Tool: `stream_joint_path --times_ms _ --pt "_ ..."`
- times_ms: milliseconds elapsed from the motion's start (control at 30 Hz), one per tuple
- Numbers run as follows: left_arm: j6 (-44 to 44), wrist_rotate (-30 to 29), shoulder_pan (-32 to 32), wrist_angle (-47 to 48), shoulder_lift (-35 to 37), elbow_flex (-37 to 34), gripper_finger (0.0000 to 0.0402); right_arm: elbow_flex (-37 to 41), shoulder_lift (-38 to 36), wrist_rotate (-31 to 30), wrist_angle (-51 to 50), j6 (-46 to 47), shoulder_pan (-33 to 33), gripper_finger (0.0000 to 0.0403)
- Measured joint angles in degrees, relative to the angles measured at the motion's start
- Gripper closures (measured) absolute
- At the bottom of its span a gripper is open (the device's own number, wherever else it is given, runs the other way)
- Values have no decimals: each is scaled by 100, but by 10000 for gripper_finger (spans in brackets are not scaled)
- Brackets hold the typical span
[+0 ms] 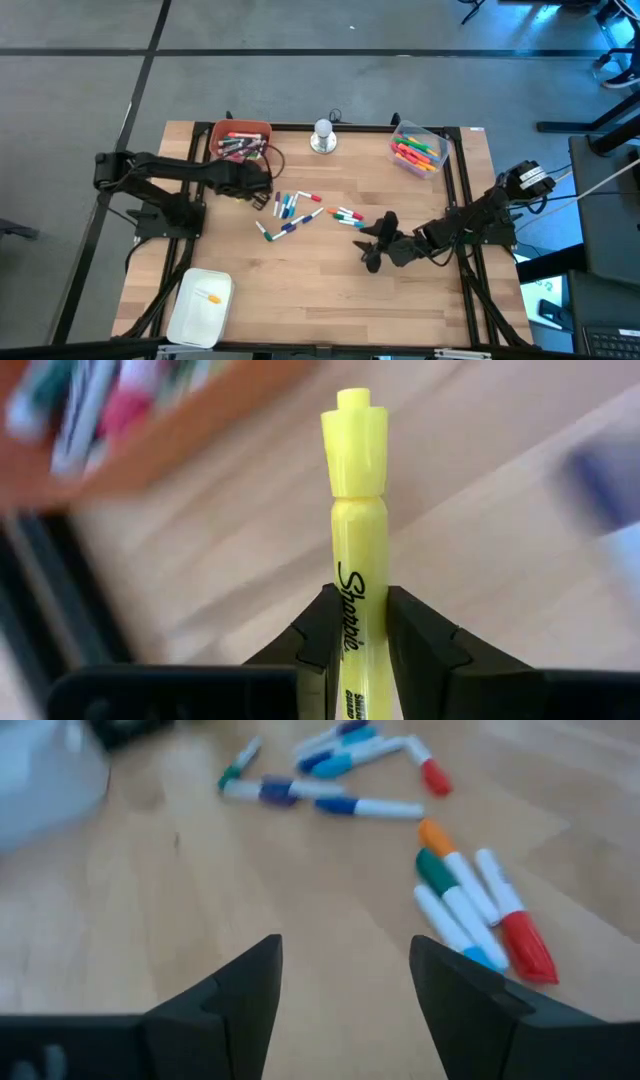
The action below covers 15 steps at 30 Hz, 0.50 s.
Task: Pick & Place Markers
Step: Put the large yellow highlighter pen into the transparent bin
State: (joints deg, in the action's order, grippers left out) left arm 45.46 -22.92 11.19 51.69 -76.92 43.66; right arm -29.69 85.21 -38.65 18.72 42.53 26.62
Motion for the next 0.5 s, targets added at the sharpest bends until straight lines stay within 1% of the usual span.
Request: stream_joint_path --times_ms 67,133,267,333,433,500 --pt "-19 -266 -309 -465 36 148 343 2 13 -158 295 320 -106 183" --pt "-321 -291 -572 -1340 34 171 343 2 118 -132 912 204 -248 183" --pt "-1076 136 -1010 -2990 -184 171 344 2 496 298 2077 -305 -600 183" --pt "-1416 208 -1246 -3757 -308 171 344 2 701 450 2710 -505 -755 183" --pt "-1811 490 -1524 -4820 -535 171 344 2 969 508 3767 -1061 -866 183" --pt "-2047 730 -1677 -5511 -719 171 344 2 1088 512 4336 -1655 -918 183"
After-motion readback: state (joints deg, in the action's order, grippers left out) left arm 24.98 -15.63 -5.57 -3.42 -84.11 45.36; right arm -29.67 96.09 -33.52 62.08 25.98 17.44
